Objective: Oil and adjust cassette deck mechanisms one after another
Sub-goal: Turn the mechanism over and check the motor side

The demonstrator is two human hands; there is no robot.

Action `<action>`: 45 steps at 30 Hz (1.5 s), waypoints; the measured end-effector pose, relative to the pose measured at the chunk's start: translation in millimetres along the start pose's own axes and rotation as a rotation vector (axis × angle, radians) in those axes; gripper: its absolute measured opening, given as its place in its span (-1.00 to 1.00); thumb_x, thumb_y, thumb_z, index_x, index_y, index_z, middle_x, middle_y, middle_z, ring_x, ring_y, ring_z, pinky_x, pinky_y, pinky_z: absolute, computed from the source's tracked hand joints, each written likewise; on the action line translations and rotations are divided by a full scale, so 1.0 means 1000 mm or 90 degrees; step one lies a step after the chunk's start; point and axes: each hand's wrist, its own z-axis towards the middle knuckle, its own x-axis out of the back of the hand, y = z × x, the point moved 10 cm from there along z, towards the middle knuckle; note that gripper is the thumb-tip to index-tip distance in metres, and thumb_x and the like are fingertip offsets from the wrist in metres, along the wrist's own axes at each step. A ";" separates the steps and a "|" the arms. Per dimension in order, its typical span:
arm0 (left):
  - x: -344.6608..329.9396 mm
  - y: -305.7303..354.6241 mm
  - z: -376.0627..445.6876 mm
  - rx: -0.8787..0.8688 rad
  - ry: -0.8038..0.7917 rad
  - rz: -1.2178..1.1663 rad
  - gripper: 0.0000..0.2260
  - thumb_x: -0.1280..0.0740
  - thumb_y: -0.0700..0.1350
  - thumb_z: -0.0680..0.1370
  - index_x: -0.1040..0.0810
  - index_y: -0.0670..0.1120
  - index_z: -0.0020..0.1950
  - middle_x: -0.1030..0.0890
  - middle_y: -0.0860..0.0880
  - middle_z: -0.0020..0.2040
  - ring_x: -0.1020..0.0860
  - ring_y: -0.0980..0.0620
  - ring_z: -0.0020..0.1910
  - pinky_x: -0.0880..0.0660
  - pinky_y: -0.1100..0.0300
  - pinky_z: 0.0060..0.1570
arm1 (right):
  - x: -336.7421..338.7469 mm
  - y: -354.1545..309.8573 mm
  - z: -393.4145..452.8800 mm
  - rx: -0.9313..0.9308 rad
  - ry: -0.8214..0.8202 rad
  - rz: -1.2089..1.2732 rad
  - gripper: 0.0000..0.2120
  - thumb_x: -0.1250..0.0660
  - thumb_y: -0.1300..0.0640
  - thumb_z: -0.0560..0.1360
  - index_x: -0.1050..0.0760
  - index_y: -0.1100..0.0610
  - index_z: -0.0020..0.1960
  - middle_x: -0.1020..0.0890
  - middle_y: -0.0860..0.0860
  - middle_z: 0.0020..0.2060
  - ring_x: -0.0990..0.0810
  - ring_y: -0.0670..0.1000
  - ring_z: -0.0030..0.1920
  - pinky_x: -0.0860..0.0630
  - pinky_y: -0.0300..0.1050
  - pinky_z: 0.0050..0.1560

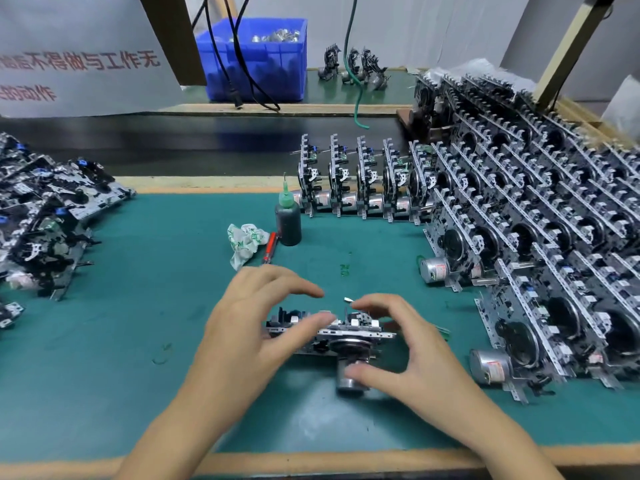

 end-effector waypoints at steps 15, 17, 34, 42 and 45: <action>-0.025 0.018 0.008 -0.062 -0.054 -0.104 -0.81 -0.36 0.09 0.42 -0.70 0.03 -0.21 -0.50 0.10 -0.29 -0.40 0.15 -0.27 -0.31 0.25 -0.19 | -0.001 0.001 0.017 0.021 0.018 0.153 -0.65 -0.54 -0.03 0.18 -0.57 -0.12 -0.06 -0.61 -0.11 -0.14 -0.59 -0.02 -0.03 -0.48 -0.01 0.10; -0.026 0.018 0.008 -0.063 -0.050 -0.087 -0.83 -0.35 0.09 0.43 -0.69 0.06 -0.20 -0.51 0.12 -0.27 -0.41 0.15 -0.26 -0.34 0.15 -0.19 | -0.002 0.002 0.014 0.024 0.030 0.201 -0.68 -0.53 -0.05 0.18 -0.59 -0.07 -0.09 -0.60 -0.06 -0.16 -0.59 -0.01 -0.08 -0.50 -0.01 0.05; -0.025 0.013 0.007 -0.060 -0.029 -0.100 -0.87 -0.37 0.09 0.43 -0.68 0.09 -0.18 -0.53 0.14 -0.28 -0.44 0.10 -0.24 -0.35 0.27 -0.19 | 0.022 -0.025 -0.032 0.218 0.280 -0.443 -0.67 -0.32 -0.16 0.40 -0.57 0.09 -0.32 -0.56 -0.12 -0.37 -0.51 0.01 -0.30 -0.37 -0.18 -0.26; -0.026 0.015 0.009 -0.056 -0.048 -0.107 -0.89 -0.43 0.07 0.40 -0.69 0.07 -0.19 -0.54 0.12 -0.29 -0.44 0.11 -0.24 -0.35 0.30 -0.22 | 0.024 -0.029 -0.022 0.169 0.186 -0.440 -0.60 -0.26 -0.27 0.37 -0.60 0.06 -0.25 -0.57 -0.15 -0.32 -0.53 -0.04 -0.26 -0.39 -0.20 -0.23; -0.024 0.016 0.009 -0.055 -0.084 -0.096 -0.91 -0.43 0.02 0.39 -0.70 0.08 -0.14 -0.54 0.12 -0.29 -0.45 0.14 -0.22 -0.33 0.37 -0.20 | 0.037 -0.040 -0.014 0.129 0.176 -0.337 -0.60 -0.20 -0.33 0.40 -0.54 -0.02 -0.10 -0.51 -0.20 -0.30 -0.48 -0.15 -0.26 -0.40 -0.19 -0.26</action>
